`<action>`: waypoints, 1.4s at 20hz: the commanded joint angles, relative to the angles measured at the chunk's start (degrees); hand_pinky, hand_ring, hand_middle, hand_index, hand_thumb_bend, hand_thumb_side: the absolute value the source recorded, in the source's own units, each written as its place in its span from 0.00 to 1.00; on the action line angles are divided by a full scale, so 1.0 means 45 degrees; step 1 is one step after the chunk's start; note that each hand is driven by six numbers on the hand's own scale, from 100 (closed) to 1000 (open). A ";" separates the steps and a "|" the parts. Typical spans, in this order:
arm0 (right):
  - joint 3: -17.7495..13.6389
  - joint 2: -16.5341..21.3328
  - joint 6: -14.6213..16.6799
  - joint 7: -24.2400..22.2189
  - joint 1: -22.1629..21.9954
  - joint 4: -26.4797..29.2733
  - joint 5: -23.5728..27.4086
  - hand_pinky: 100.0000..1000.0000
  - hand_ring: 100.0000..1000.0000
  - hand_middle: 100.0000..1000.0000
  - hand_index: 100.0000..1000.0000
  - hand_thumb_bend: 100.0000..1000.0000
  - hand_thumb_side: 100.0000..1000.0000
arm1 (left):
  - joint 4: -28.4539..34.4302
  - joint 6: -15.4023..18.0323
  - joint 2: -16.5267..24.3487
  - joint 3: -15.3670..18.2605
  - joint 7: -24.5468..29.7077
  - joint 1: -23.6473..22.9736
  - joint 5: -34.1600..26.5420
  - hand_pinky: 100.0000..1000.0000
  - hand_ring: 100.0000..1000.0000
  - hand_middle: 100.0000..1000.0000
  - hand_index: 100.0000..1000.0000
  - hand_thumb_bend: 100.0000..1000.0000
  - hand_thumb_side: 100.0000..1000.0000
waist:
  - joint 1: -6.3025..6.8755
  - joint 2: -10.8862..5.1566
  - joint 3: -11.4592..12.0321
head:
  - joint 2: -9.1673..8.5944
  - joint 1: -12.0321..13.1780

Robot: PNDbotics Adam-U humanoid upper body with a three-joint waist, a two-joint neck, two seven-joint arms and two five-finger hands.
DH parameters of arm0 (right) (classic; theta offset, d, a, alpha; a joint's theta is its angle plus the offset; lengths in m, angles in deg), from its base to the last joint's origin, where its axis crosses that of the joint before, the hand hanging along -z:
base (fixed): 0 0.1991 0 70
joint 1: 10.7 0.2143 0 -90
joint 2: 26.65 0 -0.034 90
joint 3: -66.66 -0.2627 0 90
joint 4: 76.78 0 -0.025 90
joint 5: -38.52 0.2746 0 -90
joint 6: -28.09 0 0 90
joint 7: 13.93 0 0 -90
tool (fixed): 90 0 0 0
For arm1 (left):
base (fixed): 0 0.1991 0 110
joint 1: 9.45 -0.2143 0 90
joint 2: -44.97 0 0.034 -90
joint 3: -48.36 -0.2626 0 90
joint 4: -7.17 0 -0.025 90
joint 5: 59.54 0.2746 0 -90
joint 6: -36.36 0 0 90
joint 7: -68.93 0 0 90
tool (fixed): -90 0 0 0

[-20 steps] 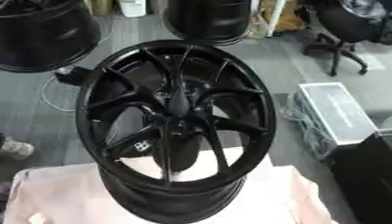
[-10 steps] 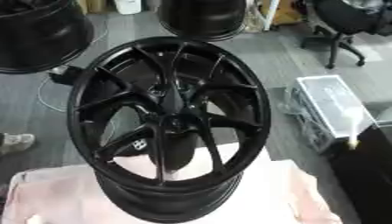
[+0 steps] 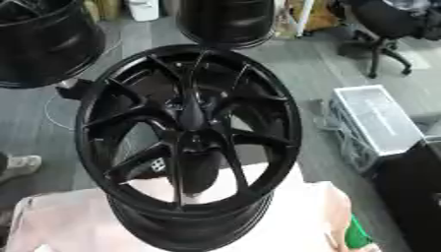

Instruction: Pull the pin out of the wheel hub.

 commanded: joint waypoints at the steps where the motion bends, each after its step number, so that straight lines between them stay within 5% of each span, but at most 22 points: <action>1: 0.0142 0.0406 0.0216 0.0001 0.0102 0.0049 0.0112 0.37 0.37 0.77 0.89 0.55 0.18 | 0.0134 0.0013 0.0059 -0.0026 0.0045 0.0102 -0.0031 0.45 0.52 0.60 0.65 0.23 0.98 | -0.0016 -0.0162 0.0017 | -0.0024 -0.0020; 13: 0.0133 0.0298 0.0253 0.0033 0.0293 0.0307 -0.0399 0.37 0.38 0.75 0.88 0.54 0.17 | 0.0156 -0.0014 0.0037 -0.0008 0.0036 0.0100 -0.0026 0.45 0.52 0.60 0.65 0.23 0.98 | -0.0064 -0.0135 0.0096 | -0.0024 -0.0005; 18: -0.0024 0.0351 0.0819 0.0484 0.0322 0.1188 -0.0860 0.40 0.40 0.73 0.88 0.53 0.20 | 0.0158 -0.0016 0.0033 0.0014 0.0011 0.0086 -0.0045 0.45 0.52 0.60 0.65 0.22 0.98 | -0.0066 -0.0125 0.0097 | -0.0024 -0.0006; 22: -0.0630 0.0039 0.1950 0.1540 0.0115 0.3673 -0.1695 0.40 0.40 0.70 0.88 0.49 0.22 | 0.0171 -0.0017 0.0006 0.0016 0.0007 0.0103 -0.0047 0.45 0.53 0.60 0.65 0.22 0.98 | -0.0058 -0.0082 0.0052 | -0.0024 0.0028; 28: -0.1763 -0.1755 0.2654 0.2921 -0.0367 0.9928 -0.4275 0.41 0.41 0.70 0.88 0.44 0.22 | 0.0222 0.0038 -0.0065 0.0020 0.0020 0.0177 -0.0078 0.45 0.54 0.60 0.65 0.22 0.99 | 0.0095 0.0084 0.0063 | -0.0024 0.0135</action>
